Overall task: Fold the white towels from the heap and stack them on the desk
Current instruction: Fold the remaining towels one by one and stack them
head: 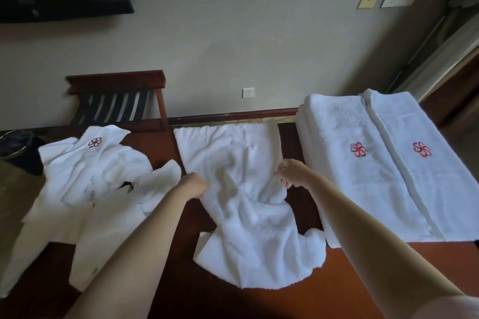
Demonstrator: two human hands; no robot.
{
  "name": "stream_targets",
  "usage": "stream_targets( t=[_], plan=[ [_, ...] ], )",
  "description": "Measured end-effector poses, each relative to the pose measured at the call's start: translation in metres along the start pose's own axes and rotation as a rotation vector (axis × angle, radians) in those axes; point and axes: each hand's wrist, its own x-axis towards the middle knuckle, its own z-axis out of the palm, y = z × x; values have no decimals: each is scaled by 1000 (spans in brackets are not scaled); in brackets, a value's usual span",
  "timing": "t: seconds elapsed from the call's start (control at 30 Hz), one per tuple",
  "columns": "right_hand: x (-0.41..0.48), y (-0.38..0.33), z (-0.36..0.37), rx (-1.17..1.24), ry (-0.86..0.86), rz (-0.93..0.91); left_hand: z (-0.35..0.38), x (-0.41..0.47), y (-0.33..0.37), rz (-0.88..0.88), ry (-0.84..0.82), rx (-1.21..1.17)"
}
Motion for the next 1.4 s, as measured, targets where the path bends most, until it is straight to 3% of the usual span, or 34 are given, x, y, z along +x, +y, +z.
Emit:
stream_targets(
  t=[0.13,0.33,0.43,0.53,0.63,0.73,0.8,0.83,0.87,0.9,0.93,0.97,1.0,1.07,1.23,1.4],
  plan=[
    [-29,41,34,-134,-20,37,38,-22,-30,43,-120,1],
    [-69,88,86,-238,-197,132,86,-48,-66,14,-271,54],
    [-83,99,105,-373,-206,151,105,-59,-77,34,-287,94],
    [-94,103,116,-340,-274,154,117,-68,-86,153,-243,267],
    [-100,101,107,-149,-240,87,116,-73,-90,228,-118,146],
    [-120,92,74,320,-169,99,96,-77,-91,246,90,-70],
    [-123,82,65,476,-126,163,80,-80,-87,243,259,-161],
    [-127,103,73,596,-209,84,73,-82,-84,237,330,-218],
    [-127,111,75,831,-179,141,67,-84,-80,213,375,-301],
    [-126,100,64,831,-142,396,61,-85,-77,173,395,-401],
    [-127,98,67,831,-108,387,58,-84,-73,115,397,-491],
    [-132,104,65,875,-286,145,53,-90,-74,70,397,-560],
    [-131,95,56,971,-351,104,51,-92,-75,32,372,-602],
    [-133,84,42,1323,-152,253,49,-91,-79,-16,311,-646],
    [-142,102,60,1016,-153,129,55,-96,-99,-124,221,-617],
    [-148,106,87,924,61,279,66,-105,-109,-197,64,-557]
  ],
)
